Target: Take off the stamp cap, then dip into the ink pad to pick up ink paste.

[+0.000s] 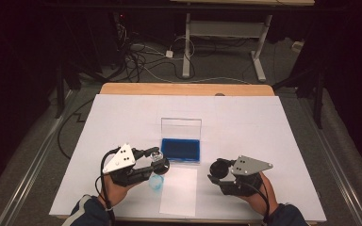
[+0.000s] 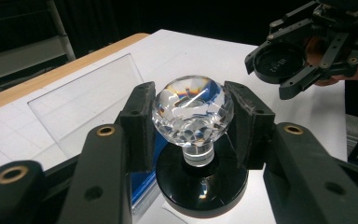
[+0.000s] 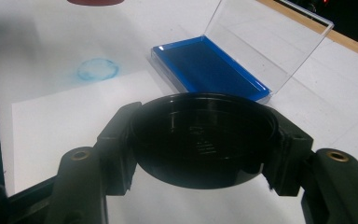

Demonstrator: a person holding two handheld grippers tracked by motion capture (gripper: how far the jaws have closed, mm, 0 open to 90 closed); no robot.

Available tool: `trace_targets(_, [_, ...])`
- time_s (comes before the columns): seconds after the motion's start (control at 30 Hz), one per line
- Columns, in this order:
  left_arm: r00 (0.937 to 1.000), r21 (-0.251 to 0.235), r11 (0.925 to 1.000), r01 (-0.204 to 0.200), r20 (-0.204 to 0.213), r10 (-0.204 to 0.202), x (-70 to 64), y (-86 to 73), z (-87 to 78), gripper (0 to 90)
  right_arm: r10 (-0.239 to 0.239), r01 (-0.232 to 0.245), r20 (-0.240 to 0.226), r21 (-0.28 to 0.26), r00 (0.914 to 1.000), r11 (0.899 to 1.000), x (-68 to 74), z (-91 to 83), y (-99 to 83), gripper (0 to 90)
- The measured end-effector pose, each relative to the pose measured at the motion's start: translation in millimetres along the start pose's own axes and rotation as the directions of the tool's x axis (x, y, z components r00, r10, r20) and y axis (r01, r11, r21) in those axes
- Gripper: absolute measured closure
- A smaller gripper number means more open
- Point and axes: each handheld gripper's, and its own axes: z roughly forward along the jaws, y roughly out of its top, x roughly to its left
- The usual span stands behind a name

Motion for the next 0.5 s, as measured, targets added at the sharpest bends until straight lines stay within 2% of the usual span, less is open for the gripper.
trace_targets(0.2, [0.9999,-0.004,0.9999,-0.01,0.005,0.01,1.1,5.1,4.0,54.4,0.0,0.0,0.01,-0.006,1.0,1.0,-0.2,-4.7,-0.1,38.3])
trace_targets(0.5, [0.9997,-0.001,0.9998,-0.019,0.017,0.019,7.4,12.8,19.9,54.3,0.009,-0.008,0.024,-0.02,0.9997,1.0,-3.8,-8.3,0.9,38.4])
